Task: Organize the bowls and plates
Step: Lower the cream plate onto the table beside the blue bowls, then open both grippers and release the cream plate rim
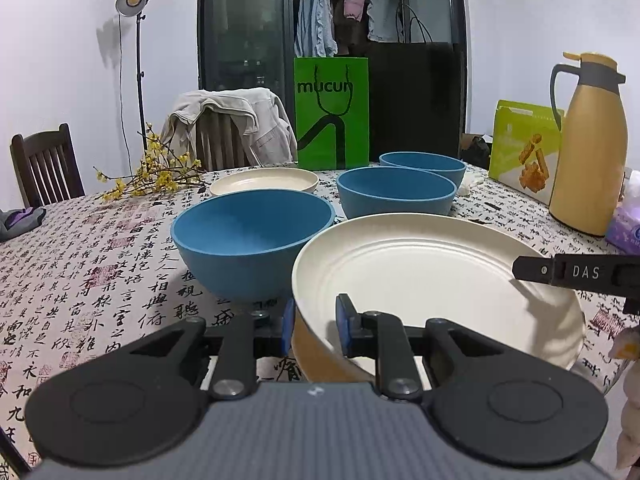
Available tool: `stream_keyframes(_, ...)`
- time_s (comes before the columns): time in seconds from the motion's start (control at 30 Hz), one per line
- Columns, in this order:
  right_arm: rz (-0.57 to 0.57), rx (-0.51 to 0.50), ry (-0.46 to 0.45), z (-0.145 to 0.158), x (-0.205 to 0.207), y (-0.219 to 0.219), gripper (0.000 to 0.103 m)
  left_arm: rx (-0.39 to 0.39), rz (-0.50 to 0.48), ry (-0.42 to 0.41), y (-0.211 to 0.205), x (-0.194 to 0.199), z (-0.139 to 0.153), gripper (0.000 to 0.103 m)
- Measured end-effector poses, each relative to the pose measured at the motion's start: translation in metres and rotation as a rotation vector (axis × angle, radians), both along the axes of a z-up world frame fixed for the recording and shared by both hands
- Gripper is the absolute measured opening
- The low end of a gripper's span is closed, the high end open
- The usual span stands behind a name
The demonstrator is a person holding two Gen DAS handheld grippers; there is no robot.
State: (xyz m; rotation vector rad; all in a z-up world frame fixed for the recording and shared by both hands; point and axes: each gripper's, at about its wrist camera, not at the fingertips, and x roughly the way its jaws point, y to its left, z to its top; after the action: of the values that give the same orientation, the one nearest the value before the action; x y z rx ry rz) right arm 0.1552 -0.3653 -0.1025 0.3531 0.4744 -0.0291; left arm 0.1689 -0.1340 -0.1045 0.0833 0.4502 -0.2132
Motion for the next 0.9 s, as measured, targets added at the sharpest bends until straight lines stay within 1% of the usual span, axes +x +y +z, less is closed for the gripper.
stream_keyframes(0.33,0.005,-0.052,0.009,-0.007,0.003,0.003,0.013,0.031,0.005,0.008,-0.003,0.004,-0.009,0.022)
stream_keyframes(0.73,0.011,-0.166,0.012,-0.012,0.008,0.015,0.013,0.055,0.009,0.025,-0.005,0.011,-0.018,0.021)
stream_keyframes(0.9,0.021,-0.173,0.017,-0.015,0.010,0.014,0.014,0.071,0.010,0.014,-0.007,0.010,-0.019,0.021)
